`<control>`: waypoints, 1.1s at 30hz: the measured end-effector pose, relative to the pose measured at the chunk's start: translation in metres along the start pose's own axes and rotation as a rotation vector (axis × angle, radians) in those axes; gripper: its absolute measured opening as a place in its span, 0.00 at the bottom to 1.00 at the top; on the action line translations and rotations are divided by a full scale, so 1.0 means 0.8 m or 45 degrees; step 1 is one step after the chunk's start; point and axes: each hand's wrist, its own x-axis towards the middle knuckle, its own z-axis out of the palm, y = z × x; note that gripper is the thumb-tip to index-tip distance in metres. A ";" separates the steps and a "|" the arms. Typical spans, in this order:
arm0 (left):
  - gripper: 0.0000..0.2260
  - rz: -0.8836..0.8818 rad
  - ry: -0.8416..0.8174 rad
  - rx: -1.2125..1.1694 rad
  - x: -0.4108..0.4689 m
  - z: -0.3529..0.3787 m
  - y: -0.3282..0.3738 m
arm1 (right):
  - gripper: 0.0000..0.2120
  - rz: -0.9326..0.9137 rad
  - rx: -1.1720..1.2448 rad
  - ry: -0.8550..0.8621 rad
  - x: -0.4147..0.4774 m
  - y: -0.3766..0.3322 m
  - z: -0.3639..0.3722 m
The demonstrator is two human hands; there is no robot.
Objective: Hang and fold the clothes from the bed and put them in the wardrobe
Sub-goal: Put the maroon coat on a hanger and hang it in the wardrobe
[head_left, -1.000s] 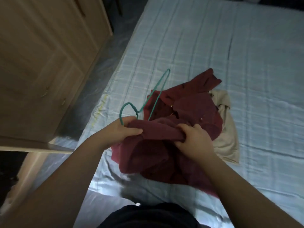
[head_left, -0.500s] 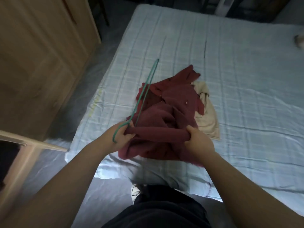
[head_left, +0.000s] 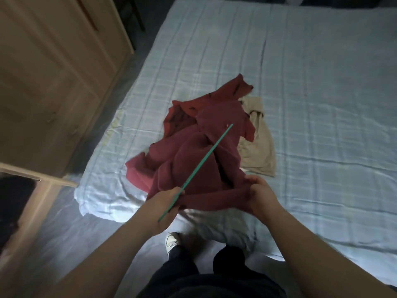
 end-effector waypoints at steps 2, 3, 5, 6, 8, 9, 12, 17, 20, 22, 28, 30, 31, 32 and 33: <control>0.11 -0.101 0.031 0.061 0.004 0.029 0.013 | 0.19 -0.017 -0.094 -0.013 0.024 0.005 -0.008; 0.11 -0.154 0.039 0.052 0.008 0.042 0.019 | 0.18 -0.014 -0.155 -0.041 0.034 0.006 -0.010; 0.10 -0.239 0.079 0.085 0.014 0.071 0.019 | 0.18 -0.001 -0.270 -0.089 0.061 0.014 -0.015; 0.09 -0.274 0.078 0.127 0.017 0.087 0.013 | 0.19 -0.031 -0.372 -0.093 0.076 0.020 -0.019; 0.09 -0.386 0.067 0.161 0.019 0.107 0.008 | 0.27 -0.111 -0.651 -0.115 0.112 0.035 -0.028; 0.09 -0.430 0.057 0.188 0.020 0.116 0.006 | 0.32 -0.142 -0.788 -0.132 0.126 0.038 -0.030; 0.11 -0.460 0.134 0.183 0.027 0.136 0.004 | 0.33 -0.271 -1.129 -0.147 0.135 0.027 -0.019; 0.12 -0.449 0.187 0.164 0.027 0.157 -0.006 | 0.35 -0.338 -1.267 -0.182 0.170 0.038 0.006; 0.15 -0.494 0.172 0.208 0.027 0.165 -0.008 | 0.42 -0.281 -1.216 -0.201 0.187 0.060 0.017; 0.16 -0.502 0.170 0.186 0.023 0.170 -0.010 | 0.37 -0.232 -1.255 -0.185 0.189 0.069 0.021; 0.19 -0.379 0.277 0.112 0.006 0.167 0.000 | 0.34 -0.252 -1.512 -0.107 0.186 0.079 0.028; 0.20 -0.300 0.291 0.119 0.005 0.158 0.005 | 0.33 -0.235 -1.457 -0.130 0.188 0.073 0.034; 0.20 -0.261 0.292 0.118 0.005 0.155 0.004 | 0.30 -0.228 -1.419 -0.168 0.186 0.071 0.037; 0.21 -0.233 0.293 0.117 0.004 0.153 0.002 | 0.25 -0.238 -1.391 -0.200 0.186 0.070 0.040; 0.22 -0.228 0.286 0.121 0.002 0.150 0.000 | 0.21 -0.263 -1.383 -0.211 0.182 0.067 0.043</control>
